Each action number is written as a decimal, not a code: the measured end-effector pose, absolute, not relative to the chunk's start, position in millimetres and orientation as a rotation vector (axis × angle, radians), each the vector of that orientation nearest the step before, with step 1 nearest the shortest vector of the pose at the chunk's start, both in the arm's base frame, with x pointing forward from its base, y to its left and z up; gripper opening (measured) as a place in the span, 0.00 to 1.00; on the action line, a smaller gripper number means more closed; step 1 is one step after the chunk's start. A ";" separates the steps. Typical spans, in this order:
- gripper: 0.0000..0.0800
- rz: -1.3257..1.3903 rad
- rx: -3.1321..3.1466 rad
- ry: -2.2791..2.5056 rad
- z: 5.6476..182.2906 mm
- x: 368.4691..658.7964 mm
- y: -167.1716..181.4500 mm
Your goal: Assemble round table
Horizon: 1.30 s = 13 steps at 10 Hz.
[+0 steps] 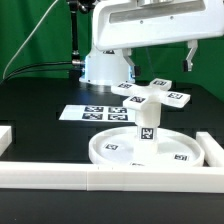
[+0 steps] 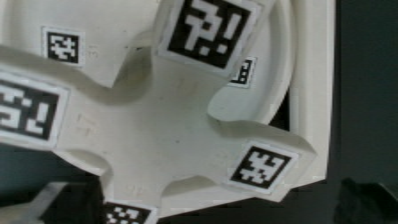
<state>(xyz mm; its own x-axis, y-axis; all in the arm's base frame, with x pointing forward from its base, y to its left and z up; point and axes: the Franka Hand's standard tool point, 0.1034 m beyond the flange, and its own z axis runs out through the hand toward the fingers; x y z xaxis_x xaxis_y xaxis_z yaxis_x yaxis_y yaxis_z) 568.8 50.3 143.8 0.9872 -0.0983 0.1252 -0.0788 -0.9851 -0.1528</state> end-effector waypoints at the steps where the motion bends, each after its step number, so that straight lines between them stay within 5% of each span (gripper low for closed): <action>1: 0.81 -0.205 -2.990 0.063 143.3 568.5 50.0; 13: 0.81 -0.211 -2.799 -1.361 143.3 575.8 43.3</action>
Offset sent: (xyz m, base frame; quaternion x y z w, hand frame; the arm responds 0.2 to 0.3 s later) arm 0.0000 0.0000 0.0000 0.0000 0.0000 -0.1938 0.9810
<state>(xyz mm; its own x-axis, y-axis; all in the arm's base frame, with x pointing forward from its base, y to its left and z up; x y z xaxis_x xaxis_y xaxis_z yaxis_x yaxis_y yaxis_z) 575.8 43.3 143.3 0.6102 0.7814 0.1308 0.7843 -0.6191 0.0394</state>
